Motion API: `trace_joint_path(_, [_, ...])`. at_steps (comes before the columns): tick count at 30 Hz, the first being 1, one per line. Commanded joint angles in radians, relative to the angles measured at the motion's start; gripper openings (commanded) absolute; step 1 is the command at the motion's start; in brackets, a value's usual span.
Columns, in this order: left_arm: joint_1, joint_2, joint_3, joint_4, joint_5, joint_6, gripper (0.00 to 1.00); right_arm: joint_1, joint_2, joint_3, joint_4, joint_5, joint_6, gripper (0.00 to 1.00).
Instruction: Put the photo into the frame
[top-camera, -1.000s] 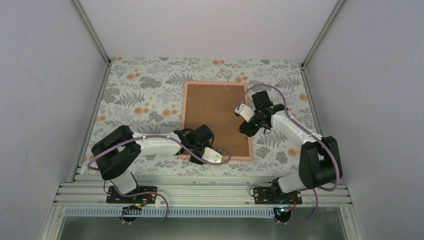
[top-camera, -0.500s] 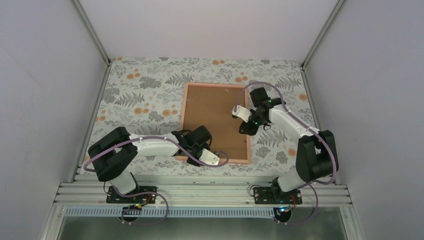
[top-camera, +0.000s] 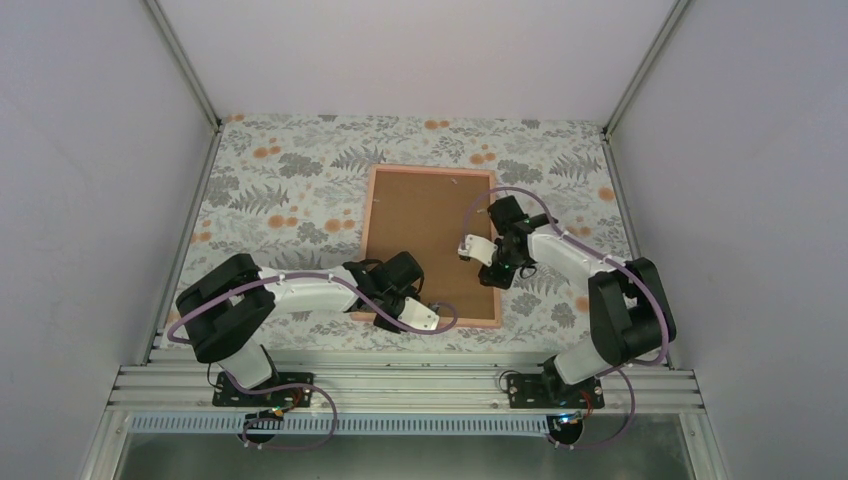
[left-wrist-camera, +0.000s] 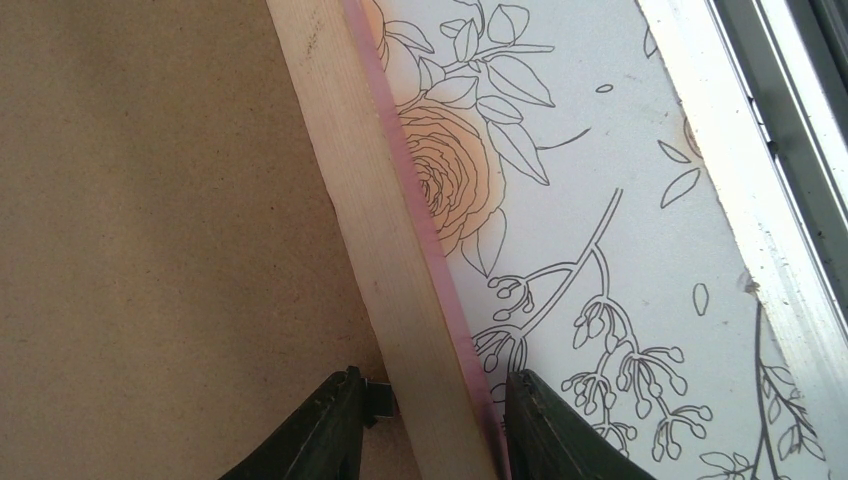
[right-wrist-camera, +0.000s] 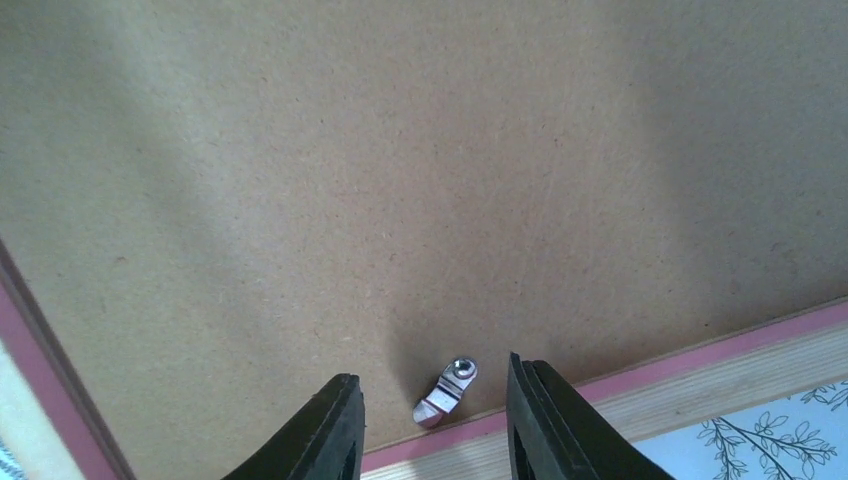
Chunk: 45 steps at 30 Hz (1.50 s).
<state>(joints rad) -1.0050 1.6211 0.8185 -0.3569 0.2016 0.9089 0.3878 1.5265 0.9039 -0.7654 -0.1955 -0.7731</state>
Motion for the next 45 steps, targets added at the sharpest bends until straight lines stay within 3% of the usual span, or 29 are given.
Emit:
trace_joint_path(1, [-0.007,0.026,-0.046,-0.128,0.049,0.007,0.36,0.026,0.017,-0.030,0.053,0.076,-0.003,0.36])
trace_joint_path(22, [-0.006,0.037,-0.042,-0.161,0.076,0.034,0.33,0.069,0.018,-0.057,0.138,0.291,-0.120,0.16])
trace_joint_path(37, [-0.006,0.041,-0.036,-0.186,0.102,0.044,0.32,0.079,-0.029,-0.074,0.201,0.371,-0.237,0.20])
trace_joint_path(45, [-0.006,0.023,0.012,-0.186,0.077,-0.019,0.36,0.028,-0.010,0.185,0.019,0.097,-0.082,0.41])
